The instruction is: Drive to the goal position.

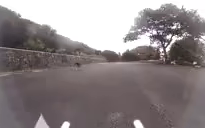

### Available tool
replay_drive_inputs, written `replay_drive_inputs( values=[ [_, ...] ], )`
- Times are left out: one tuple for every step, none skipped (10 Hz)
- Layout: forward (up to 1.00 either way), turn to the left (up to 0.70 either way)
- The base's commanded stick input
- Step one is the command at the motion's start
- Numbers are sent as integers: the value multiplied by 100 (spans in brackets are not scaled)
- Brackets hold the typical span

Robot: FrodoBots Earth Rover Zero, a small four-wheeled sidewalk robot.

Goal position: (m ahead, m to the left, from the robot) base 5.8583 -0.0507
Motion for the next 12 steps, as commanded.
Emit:
replay_drive_inputs(
  values=[
    [50,0],
    [50,0],
    [50,0],
    [50,0],
    [50,0],
    [50,0],
    [50,0],
    [50,0],
    [50,0],
    [50,0],
    [50,0],
    [50,0]
  ],
)
